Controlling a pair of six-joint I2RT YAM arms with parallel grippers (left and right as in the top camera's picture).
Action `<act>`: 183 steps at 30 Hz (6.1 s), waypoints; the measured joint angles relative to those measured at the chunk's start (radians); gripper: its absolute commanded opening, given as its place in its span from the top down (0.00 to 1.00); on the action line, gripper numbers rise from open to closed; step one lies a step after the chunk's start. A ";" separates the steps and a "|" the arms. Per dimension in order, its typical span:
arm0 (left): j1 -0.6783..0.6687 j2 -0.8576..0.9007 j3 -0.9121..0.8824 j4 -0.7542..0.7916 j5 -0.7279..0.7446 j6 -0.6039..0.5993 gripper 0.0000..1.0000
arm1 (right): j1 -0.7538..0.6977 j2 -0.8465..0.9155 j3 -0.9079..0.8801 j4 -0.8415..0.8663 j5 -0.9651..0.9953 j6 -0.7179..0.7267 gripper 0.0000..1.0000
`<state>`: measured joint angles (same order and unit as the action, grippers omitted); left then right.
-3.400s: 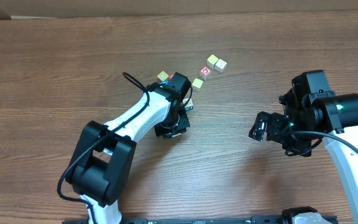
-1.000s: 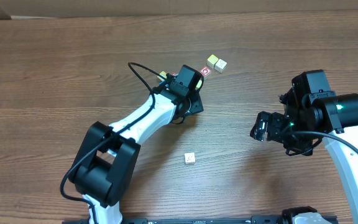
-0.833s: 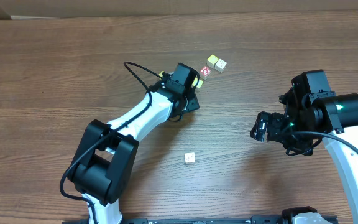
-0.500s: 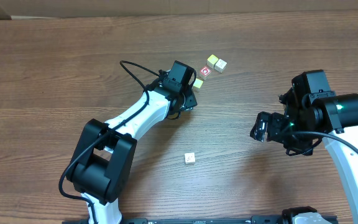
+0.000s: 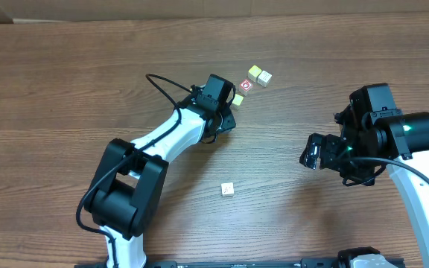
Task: Flip 5 blocks
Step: 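Move the left gripper to the red-edged 'Y' block and grasp it, then carry the 'Y' block toward the placed '6' block, then lower the 'Y' block beside the '6' block and open the left gripper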
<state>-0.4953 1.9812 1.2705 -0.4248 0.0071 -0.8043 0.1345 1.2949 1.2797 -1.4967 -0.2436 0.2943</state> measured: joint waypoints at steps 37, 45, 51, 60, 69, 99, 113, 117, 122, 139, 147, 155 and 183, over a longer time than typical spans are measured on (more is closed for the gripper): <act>0.047 -0.053 0.034 -0.389 0.087 0.019 0.90 | 0.000 0.000 0.000 0.009 0.000 0.000 0.00; 0.041 -0.137 0.047 -0.632 0.085 0.072 0.95 | 0.000 0.000 0.000 0.029 0.000 0.000 0.00; -0.016 -0.138 0.029 -0.687 0.063 0.072 0.95 | 0.000 0.000 0.000 0.029 0.000 -0.001 0.00; -0.053 -0.163 -0.123 -0.670 0.055 0.008 0.95 | 0.000 0.000 0.000 0.027 0.000 -0.001 0.00; -0.112 -0.414 -0.308 -0.501 0.053 -0.040 0.86 | 0.000 0.000 0.000 0.043 0.000 -0.002 0.00; -0.186 -0.447 -0.439 -0.251 0.048 -0.117 0.73 | 0.000 0.000 0.000 0.038 0.000 -0.003 0.00; -0.186 -0.447 -0.439 -0.243 0.044 -0.117 0.64 | 0.000 0.000 0.000 0.030 0.000 -0.003 0.00; -0.186 -0.447 -0.439 -0.239 0.043 -0.122 0.69 | 0.000 0.000 0.000 0.029 0.000 -0.003 0.00; -0.186 -0.463 -0.439 -0.237 0.028 -0.128 0.60 | 0.000 0.000 0.000 0.029 0.000 -0.003 0.00; -0.113 -0.397 -0.433 -0.199 -0.063 -0.129 0.96 | 0.000 0.000 0.000 0.022 0.000 -0.003 0.00; -0.113 -0.325 -0.430 -0.120 -0.034 -0.109 0.96 | 0.000 0.000 0.000 0.018 0.000 -0.003 0.00; -0.113 -0.325 -0.428 -0.143 -0.019 -0.105 0.96 | 0.000 0.000 0.000 0.019 0.000 -0.003 0.00; -0.113 -0.325 -0.427 -0.137 0.034 -0.102 0.96 | 0.000 0.000 0.000 0.019 0.000 -0.003 0.00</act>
<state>-0.6079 1.6566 0.8433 -0.5617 0.0410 -0.9062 0.1345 1.2949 1.2797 -1.4776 -0.2436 0.2909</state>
